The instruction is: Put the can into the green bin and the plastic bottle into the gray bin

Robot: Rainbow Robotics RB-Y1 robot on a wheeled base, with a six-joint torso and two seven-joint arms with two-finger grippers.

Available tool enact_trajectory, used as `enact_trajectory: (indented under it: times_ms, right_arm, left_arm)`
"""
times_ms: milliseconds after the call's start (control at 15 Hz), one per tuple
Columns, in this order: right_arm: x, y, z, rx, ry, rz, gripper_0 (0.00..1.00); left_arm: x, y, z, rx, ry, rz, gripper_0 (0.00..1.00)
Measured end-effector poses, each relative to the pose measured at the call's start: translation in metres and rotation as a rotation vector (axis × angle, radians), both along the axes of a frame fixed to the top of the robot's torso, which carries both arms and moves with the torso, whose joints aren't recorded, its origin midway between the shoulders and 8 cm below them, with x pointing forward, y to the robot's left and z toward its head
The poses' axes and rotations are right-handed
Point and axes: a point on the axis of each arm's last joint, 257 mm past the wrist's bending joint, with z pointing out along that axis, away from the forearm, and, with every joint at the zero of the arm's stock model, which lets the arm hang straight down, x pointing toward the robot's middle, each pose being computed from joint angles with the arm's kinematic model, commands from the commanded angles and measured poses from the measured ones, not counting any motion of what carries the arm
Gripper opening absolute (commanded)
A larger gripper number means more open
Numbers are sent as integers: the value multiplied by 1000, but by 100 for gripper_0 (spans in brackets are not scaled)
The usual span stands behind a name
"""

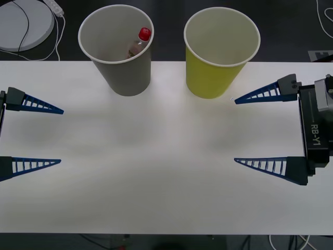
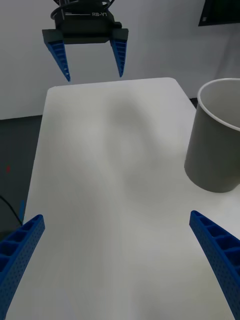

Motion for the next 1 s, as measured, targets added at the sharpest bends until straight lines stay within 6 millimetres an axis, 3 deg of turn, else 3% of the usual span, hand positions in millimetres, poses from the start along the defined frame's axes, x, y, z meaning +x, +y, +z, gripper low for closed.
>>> enact_trajectory:
  times_ms: [467,1000]
  right_arm:
    - [-3,-43,-14,-32,38,60,100]
    - [-7,-61,-17,-42,66,77,100]
  left_arm:
    - [0,0,0,0,0,0,100]
    - [0,0,0,0,0,0,100]
